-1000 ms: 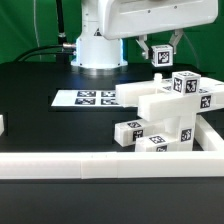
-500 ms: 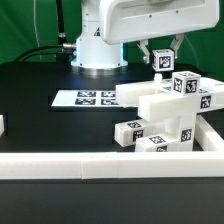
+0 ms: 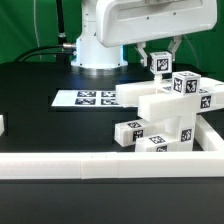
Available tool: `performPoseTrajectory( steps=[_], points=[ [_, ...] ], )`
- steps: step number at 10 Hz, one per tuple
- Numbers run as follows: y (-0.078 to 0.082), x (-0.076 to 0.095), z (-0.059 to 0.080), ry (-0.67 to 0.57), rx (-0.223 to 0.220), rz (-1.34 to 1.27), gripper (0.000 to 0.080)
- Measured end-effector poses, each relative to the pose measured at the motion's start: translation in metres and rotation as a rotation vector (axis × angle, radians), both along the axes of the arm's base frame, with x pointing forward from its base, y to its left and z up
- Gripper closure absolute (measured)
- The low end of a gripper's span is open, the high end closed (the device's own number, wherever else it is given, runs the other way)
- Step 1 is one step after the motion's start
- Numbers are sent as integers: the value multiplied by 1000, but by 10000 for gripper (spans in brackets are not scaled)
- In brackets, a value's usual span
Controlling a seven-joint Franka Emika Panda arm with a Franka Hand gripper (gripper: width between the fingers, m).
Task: Assemble chair
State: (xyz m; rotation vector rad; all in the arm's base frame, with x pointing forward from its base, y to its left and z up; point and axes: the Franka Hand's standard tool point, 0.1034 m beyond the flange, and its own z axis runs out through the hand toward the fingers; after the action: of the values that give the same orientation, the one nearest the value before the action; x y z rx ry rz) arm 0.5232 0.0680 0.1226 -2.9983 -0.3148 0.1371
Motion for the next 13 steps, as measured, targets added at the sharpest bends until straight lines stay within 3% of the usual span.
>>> performPoseTrajectory(
  steps=[13],
  points=[
    [-3,-1,-8,3,1,29,515]
  ],
)
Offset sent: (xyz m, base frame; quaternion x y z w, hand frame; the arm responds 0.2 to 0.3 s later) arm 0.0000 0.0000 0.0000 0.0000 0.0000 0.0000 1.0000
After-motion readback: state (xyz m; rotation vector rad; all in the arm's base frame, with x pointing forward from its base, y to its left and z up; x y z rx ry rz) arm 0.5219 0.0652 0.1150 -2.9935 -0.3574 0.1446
